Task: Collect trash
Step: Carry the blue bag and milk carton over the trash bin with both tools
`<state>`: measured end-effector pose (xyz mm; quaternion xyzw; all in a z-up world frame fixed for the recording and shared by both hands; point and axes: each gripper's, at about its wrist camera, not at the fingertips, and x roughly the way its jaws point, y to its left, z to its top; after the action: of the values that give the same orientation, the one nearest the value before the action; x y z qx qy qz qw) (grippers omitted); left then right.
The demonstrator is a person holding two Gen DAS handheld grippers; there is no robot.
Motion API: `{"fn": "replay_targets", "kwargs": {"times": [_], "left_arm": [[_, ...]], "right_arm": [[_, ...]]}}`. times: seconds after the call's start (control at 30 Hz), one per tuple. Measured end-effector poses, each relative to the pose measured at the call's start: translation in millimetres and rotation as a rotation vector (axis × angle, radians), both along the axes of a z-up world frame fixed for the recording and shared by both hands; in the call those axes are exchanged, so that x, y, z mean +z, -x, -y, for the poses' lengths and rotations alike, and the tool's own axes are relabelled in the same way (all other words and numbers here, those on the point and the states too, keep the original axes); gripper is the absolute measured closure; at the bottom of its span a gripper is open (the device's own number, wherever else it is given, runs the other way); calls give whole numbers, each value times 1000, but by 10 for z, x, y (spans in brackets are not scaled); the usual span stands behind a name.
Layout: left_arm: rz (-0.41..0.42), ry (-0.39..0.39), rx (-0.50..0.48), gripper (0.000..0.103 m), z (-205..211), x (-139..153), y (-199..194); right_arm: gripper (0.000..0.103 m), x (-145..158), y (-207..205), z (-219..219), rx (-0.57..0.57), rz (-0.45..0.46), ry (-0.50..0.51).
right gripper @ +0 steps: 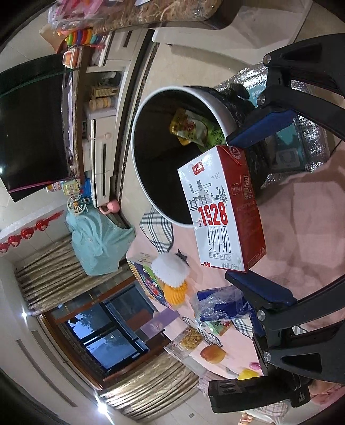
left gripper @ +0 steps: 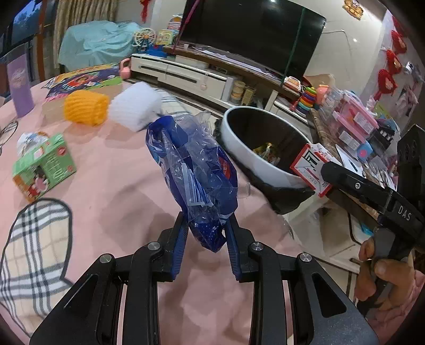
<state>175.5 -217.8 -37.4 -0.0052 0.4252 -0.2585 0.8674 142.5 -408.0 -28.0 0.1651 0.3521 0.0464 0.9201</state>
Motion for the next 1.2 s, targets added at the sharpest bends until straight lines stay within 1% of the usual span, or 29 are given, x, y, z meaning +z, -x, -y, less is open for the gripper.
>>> {"fn": "replay_targets", "kwargs": {"times": [0.57,0.97,1.2], "left_arm": [[11,-32,-77,76,499,88,-183],[22,-41,-120,76,740,159,-333],[21,-55,-128,76,831,156,-439]], "right_arm": [[11,-3,-165,379,-47,-14,9],[11,-42,-292,550,-61,-29,11],[11,-35,-355,618,-63,-31,17]]}}
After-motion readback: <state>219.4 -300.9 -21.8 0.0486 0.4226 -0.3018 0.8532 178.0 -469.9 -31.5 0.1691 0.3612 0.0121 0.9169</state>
